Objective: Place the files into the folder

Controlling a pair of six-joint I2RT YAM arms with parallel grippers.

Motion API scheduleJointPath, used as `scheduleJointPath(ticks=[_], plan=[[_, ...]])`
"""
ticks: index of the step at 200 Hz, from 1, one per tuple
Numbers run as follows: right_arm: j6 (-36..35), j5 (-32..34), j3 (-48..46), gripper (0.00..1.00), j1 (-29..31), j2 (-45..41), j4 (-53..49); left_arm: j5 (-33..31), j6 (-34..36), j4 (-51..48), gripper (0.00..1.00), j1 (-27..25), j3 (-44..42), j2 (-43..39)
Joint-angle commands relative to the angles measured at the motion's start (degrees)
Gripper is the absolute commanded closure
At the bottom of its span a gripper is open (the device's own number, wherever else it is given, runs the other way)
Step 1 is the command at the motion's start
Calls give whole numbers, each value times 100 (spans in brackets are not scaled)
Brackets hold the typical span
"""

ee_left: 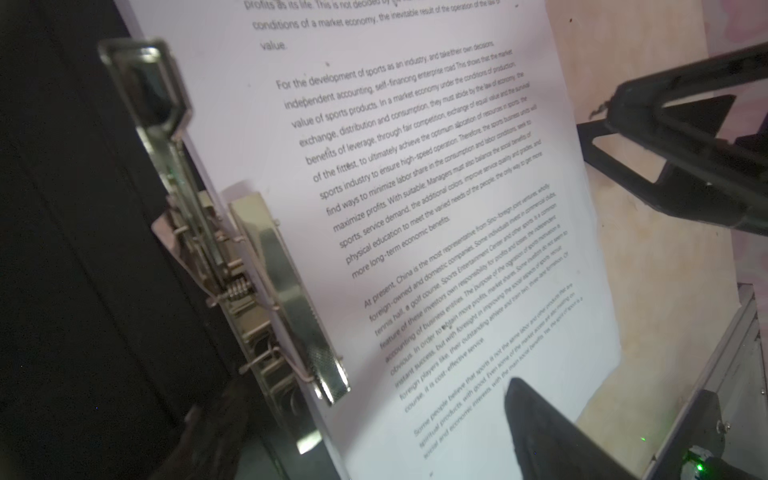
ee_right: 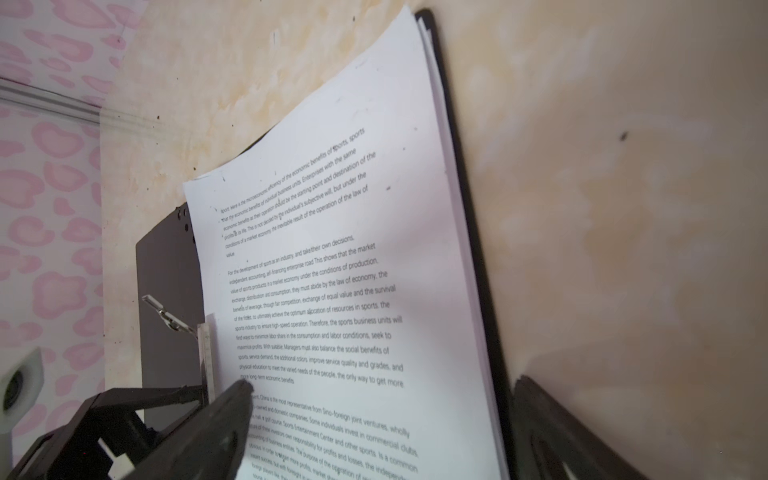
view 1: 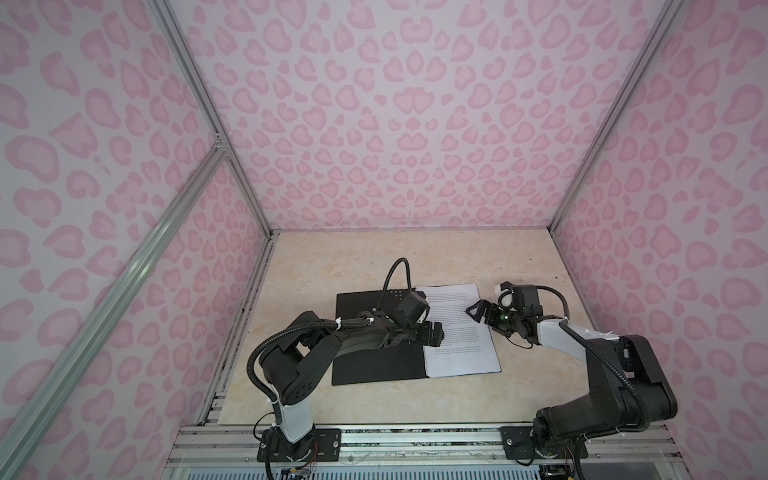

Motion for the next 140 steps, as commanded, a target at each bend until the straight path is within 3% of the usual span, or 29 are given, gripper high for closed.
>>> scheduleJointPath(ticks=[1, 25, 71, 98, 140], plan=[[159, -21, 38, 2, -153, 45, -290, 154, -260, 81, 3, -25, 81, 71], [125, 188, 97, 2, -216, -416, -453, -145, -156, -151, 3, 84, -72, -425], [-58, -72, -47, 2, -78, -1383, -594, 494, 516, -425, 3, 655, -225, -1185], [-90, -178, -475, 2, 198, -1835, -105, 1537, 793, -370, 3, 1155, 144, -862], [-235, -41, -590, 2, 453, -1978, 82, 2335, 1005, -336, 3, 1605, 954, -81]])
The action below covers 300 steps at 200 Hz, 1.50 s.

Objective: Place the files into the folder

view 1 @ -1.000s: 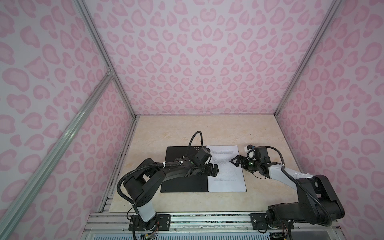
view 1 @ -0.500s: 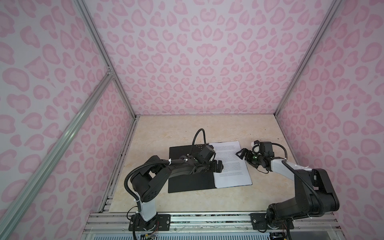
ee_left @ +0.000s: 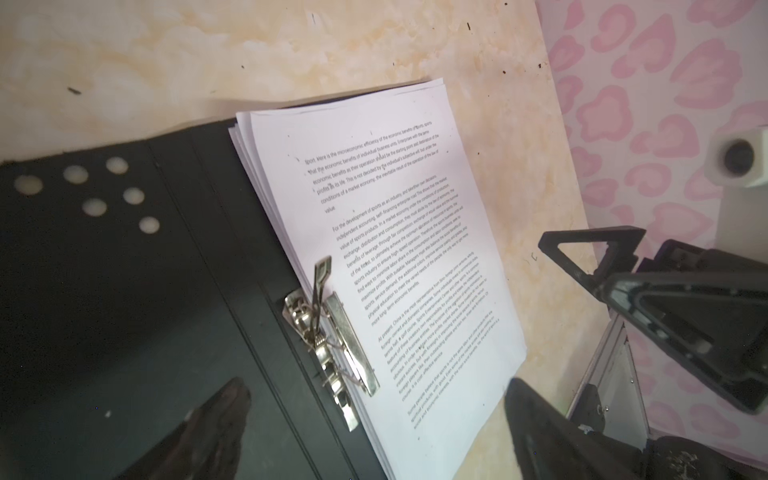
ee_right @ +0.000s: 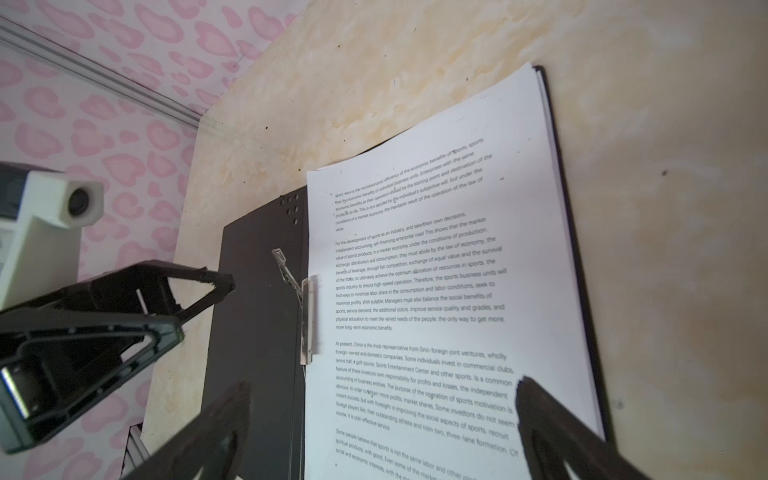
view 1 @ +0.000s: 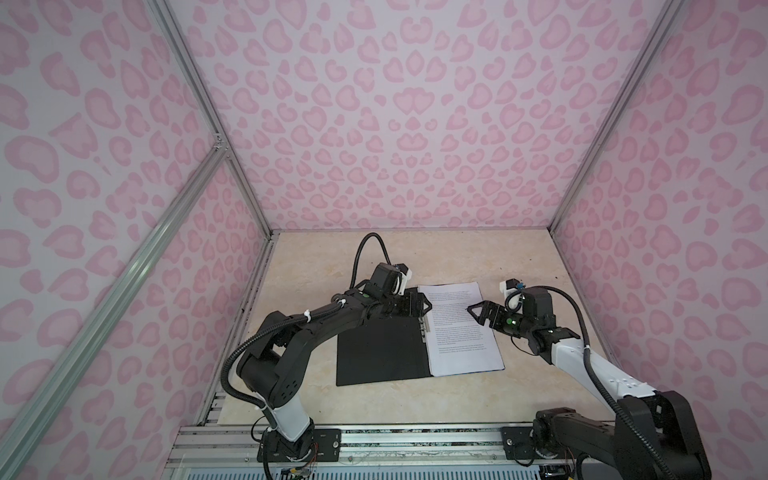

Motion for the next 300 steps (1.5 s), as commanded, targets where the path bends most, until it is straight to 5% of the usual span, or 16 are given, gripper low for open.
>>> scheduleJointPath(ticks=[1, 96, 300], plan=[[-178, 129, -75, 2, 133, -21, 306, 830, 227, 78, 3, 156, 385, 359], [-406, 635, 39, 2, 328, -281, -127, 1583, -318, 303, 3, 232, 1276, 1624], [-407, 1236, 69, 2, 507, -392, -263, 1708, -705, 967, 3, -520, 125, 417]])
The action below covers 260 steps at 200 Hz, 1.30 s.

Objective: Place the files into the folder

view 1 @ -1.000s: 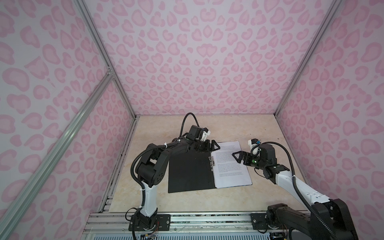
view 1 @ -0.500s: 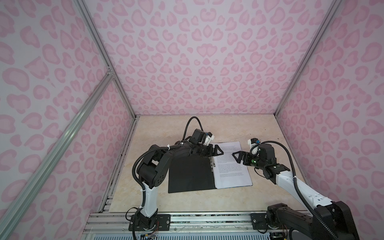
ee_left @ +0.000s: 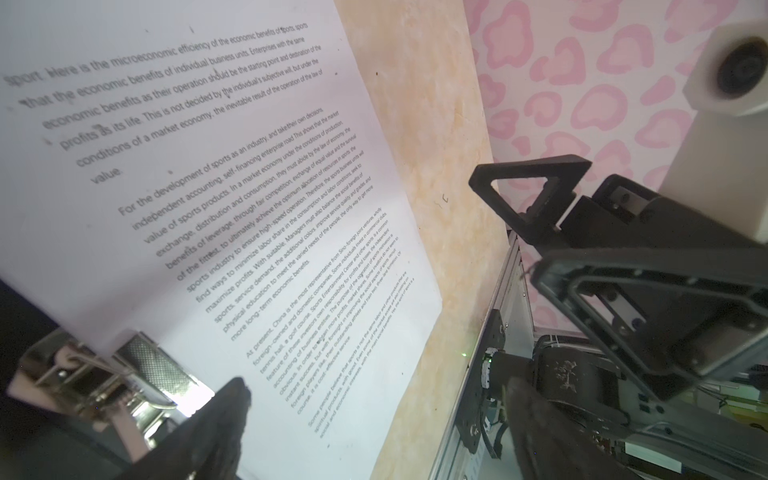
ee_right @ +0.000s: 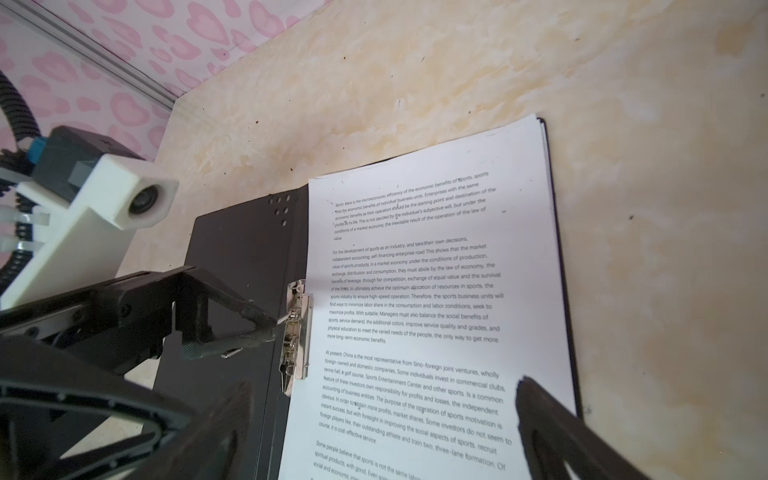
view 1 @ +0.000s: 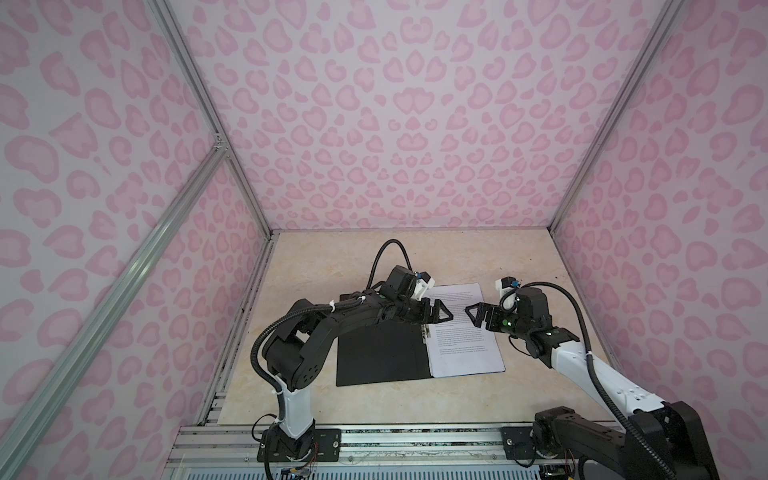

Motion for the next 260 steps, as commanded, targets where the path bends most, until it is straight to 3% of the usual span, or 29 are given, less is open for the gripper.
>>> scheduleJointPath(ticks=[1, 31, 59, 102, 147, 181, 213, 260], plan=[[57, 287, -79, 2, 10, -100, 131, 170, -186, 362, 3, -17, -48, -230], [336, 738, -190, 2, -25, -362, 104, 273, -339, 384, 3, -13, 71, -528], [388, 631, -246, 2, -268, -609, -25, 28, -265, 210, 3, -17, 69, -1138], [1058, 770, -842, 2, -620, -1225, 419, -1473, 176, -342, 3, -17, -771, -2858], [859, 941, -1008, 6, -694, -1640, 477, -3178, 218, -767, 3, -6, -2396, -4936], [908, 935, -1089, 10, -665, -1721, 557, -4023, 59, -1003, 3, -8, -3498, -5773], [959, 1227, -1005, 10, -325, -1468, 298, -4020, -129, -888, 3, -3, -4042, -5711], [1590, 1481, -781, 14, 701, -944, 20, -3382, -211, 72, 3, 0, -4545, -5141]])
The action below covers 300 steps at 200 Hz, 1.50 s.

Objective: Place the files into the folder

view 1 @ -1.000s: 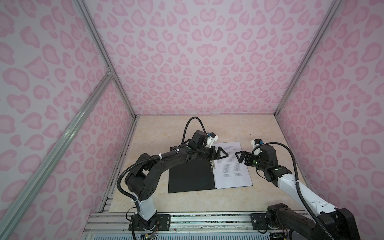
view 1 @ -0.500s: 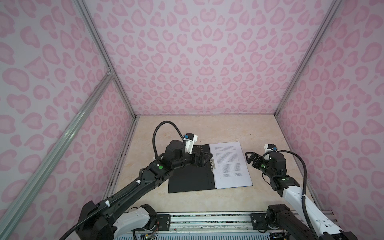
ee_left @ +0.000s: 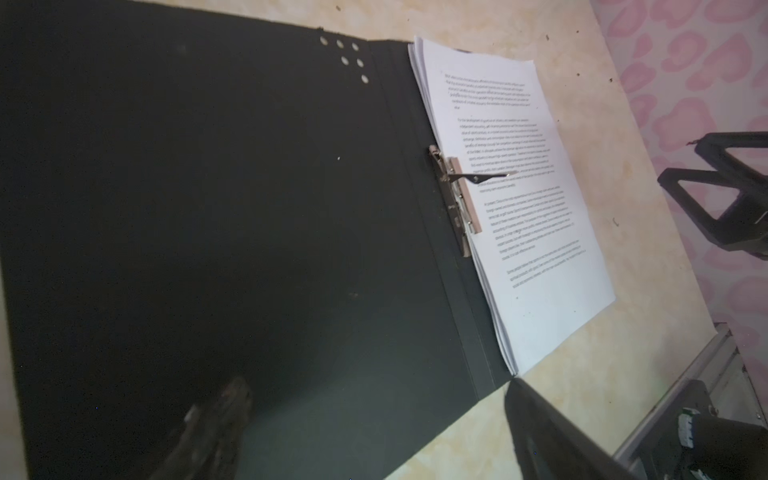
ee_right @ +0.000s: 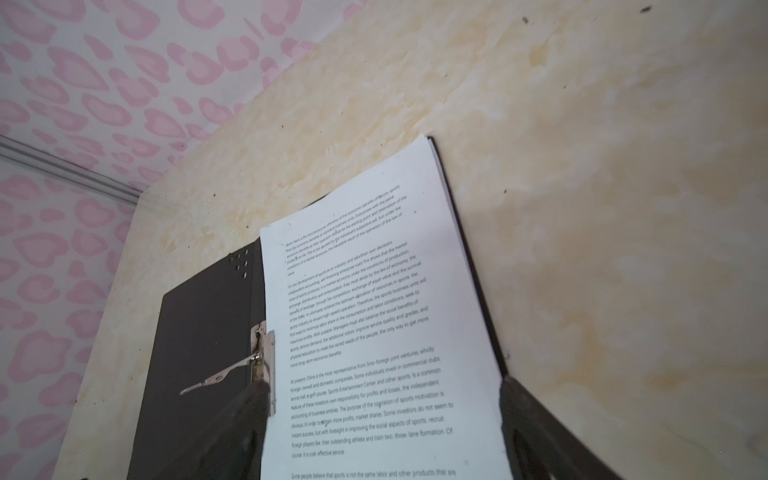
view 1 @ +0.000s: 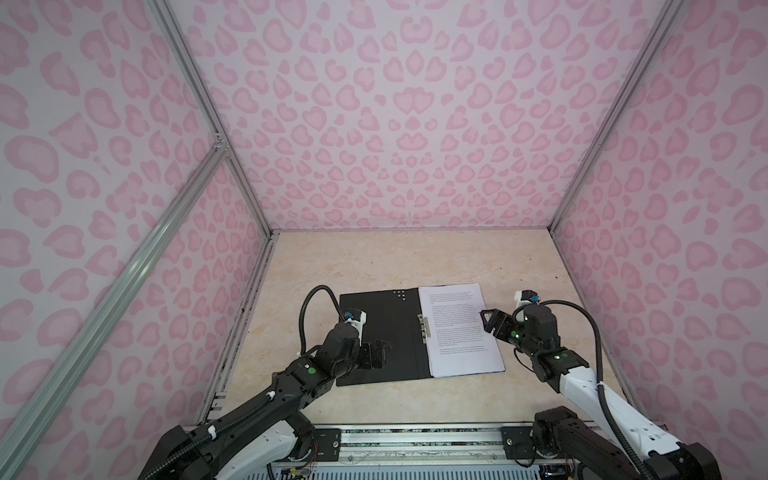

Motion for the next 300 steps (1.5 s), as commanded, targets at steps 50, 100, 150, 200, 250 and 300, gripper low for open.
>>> scheduleJointPath(ticks=[50, 100, 150, 200, 250, 300], plan=[[1369, 360, 446, 16, 1315, 574, 99, 744, -316, 1883, 3, 319, -915, 328], [2046, 51, 1218, 25, 1916, 1614, 381, 1461, -412, 2148, 3, 714, -851, 1196], [2659, -237, 1855, 40, 2302, 2725, 853, 1552, -567, 2283, 3, 749, -799, 1661], [3697, -451, 1758, 65, 2390, 3387, 1928, 1492, -510, 2154, 3, 749, -767, 1594], [4198, -231, 1699, 75, 2402, 3397, 1789, 1526, -470, 2097, 3, 749, -741, 1524], [4507, -258, 1608, 73, 2391, 3417, 1788, 1521, -444, 2027, 3, 749, -751, 1367]])
